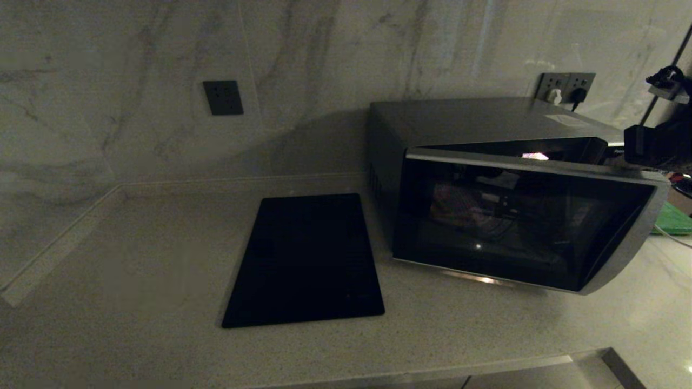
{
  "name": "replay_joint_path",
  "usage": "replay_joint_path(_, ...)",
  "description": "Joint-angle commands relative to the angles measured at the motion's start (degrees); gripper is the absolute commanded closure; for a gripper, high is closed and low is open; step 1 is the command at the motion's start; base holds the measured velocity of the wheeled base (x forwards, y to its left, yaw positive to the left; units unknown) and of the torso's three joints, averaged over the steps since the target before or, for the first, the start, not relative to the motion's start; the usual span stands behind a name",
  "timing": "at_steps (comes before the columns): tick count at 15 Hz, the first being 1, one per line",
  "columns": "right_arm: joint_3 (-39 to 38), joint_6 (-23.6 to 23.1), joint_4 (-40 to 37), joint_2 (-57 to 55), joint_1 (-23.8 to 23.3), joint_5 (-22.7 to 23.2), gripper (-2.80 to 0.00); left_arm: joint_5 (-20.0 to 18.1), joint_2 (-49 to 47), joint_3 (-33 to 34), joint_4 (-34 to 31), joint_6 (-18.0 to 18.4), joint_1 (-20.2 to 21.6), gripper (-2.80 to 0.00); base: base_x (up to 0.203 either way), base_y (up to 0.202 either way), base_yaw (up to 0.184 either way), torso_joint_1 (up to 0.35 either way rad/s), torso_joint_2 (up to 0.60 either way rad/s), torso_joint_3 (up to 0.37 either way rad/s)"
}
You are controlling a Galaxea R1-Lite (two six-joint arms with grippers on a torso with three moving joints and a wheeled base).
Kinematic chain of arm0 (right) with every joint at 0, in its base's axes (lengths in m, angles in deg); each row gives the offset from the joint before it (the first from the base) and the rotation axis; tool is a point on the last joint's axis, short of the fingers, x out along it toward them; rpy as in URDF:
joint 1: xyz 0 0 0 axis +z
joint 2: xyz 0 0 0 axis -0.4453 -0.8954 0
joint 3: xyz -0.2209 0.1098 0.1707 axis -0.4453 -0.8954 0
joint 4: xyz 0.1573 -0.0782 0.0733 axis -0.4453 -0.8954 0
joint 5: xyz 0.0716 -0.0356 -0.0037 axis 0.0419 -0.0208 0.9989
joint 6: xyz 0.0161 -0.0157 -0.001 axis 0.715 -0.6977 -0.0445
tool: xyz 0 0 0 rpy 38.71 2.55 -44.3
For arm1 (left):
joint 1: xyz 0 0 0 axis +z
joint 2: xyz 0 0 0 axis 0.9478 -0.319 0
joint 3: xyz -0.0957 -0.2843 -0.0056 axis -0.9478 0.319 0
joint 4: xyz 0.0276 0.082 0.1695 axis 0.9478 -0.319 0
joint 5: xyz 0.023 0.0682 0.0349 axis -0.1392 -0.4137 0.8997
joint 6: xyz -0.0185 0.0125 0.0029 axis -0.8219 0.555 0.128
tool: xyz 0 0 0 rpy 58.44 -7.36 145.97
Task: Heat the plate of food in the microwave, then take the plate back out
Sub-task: Open the microwave oven
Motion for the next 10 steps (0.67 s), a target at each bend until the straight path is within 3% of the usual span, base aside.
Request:
replay_joint_path(1, -0.02, -1.24, -6.98, 4.11, 1.03, 2.41, 0.0, 0.04, -0.09, 0.0, 0.02, -0.04, 0.02, 0.0, 0.0, 0.0, 0.0, 0.0, 0.0, 0.0)
replay_joint_path(5, 0.25, -5.53, -20.9, 12.49, 2.72, 11.87, 0.0, 0.04, -0.09, 0.0, 0.02, -0.04, 0.02, 0.0, 0.0, 0.0, 0.0, 0.0, 0.0, 0.0)
replay_joint_path(7, 0.24, -6.64, -26.49, 15.05, 4.76, 12.68, 0.0, 0.04, -0.09, 0.0, 0.02, -0.04, 0.02, 0.0, 0.0, 0.0, 0.0, 0.0, 0.0, 0.0)
replay_joint_path(10, 0.15, -6.61, -28.11, 15.89, 5.98, 12.88, 0.0, 0.04, -0.09, 0.0, 0.02, -0.04, 0.02, 0.0, 0.0, 0.0, 0.0, 0.0, 0.0, 0.0)
